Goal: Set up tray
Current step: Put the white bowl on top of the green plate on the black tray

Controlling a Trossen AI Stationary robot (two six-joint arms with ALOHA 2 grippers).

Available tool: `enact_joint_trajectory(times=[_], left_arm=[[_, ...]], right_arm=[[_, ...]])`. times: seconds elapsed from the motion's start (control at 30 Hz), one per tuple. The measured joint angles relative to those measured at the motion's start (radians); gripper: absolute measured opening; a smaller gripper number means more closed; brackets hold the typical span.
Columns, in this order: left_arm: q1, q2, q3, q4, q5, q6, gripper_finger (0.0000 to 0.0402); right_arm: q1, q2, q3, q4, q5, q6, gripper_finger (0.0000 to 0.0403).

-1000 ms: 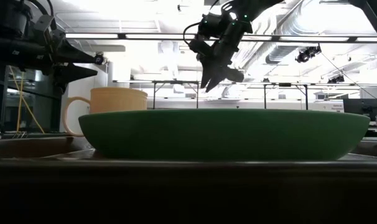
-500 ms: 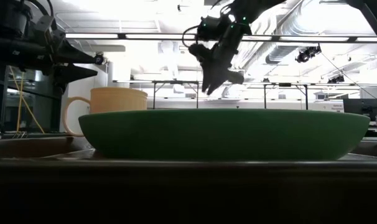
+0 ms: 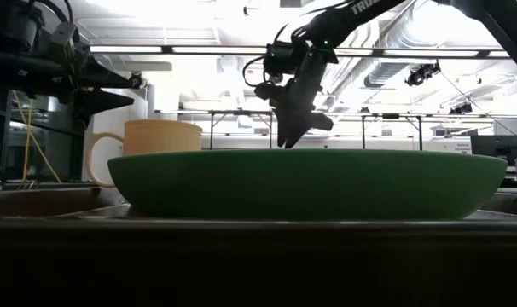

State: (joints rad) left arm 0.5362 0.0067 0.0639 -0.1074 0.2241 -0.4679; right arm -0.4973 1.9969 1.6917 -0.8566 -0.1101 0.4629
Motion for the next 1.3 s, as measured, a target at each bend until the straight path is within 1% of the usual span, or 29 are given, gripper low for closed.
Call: enact_joint_trajectory(times=[0.73,0.97,1.3], left_arm=[[0.000,0.000,0.000,0.000,-0.001,0.003,0.0211],[0.000,0.000,0.000,0.000,-0.001,0.003,0.0211],[0.000,0.000,0.000,0.000,-0.001,0.003,0.0211]], right_arm=[[0.003,0.001,0.000,0.000,0.000,0.000,0.0066],[0.020,0.017,0.000,0.009,-0.002,-0.002,0.0066],[0.023,0.021,-0.017,0.024,0.027,-0.026,0.0066]])
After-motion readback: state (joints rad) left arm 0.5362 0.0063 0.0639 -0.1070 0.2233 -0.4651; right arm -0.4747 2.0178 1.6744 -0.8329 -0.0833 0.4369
